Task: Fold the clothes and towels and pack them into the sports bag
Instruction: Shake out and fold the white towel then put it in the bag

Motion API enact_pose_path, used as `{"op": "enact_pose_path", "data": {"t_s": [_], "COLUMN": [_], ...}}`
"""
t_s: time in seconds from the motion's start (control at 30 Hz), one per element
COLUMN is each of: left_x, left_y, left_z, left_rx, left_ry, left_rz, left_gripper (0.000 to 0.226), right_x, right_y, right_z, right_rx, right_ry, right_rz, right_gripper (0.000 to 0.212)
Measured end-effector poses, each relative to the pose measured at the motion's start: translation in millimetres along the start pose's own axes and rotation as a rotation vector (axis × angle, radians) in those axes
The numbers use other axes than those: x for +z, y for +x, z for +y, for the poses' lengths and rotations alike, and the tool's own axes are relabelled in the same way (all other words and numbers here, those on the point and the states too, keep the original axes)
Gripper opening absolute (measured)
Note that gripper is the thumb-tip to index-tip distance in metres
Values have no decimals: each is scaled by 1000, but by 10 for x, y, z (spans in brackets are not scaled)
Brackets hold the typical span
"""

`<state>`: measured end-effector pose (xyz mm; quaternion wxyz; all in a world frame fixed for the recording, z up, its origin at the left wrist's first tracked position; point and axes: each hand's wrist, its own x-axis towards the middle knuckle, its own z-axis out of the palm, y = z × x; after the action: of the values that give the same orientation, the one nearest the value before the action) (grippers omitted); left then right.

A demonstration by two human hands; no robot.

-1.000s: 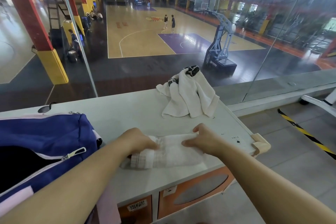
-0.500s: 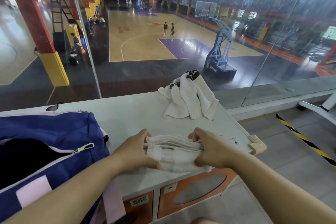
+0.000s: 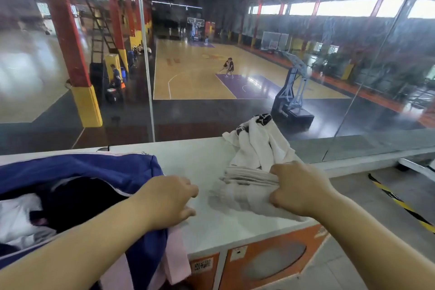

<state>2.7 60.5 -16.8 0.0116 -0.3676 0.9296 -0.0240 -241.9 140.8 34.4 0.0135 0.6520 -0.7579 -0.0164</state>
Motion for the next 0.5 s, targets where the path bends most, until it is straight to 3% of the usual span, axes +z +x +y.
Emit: {"op": "enact_pose_path", "data": {"t_s": [0.1,0.2,0.4,0.5], "left_x": [-183,-317,-240,-104], "left_y": [-301,-696,-1570,-1995], "left_z": [-215,-519,-1161,-1446], "left_rx": [-49,-130,-377,-534], "left_ry": [31,4,-65,-113], "left_rz": [65,129,212,188], "left_gripper": [36,32,27,16], "right_x": [-173,-270,-261,-215], "right_y": [25,40,55,59], "right_z": [-212,-508,-1312,-1730], "right_rx": [32,7,-194,-340], "right_ry": [72,289,938,1100], "right_rz": [121,210,263,228], "right_gripper": [15,19,29,38]}}
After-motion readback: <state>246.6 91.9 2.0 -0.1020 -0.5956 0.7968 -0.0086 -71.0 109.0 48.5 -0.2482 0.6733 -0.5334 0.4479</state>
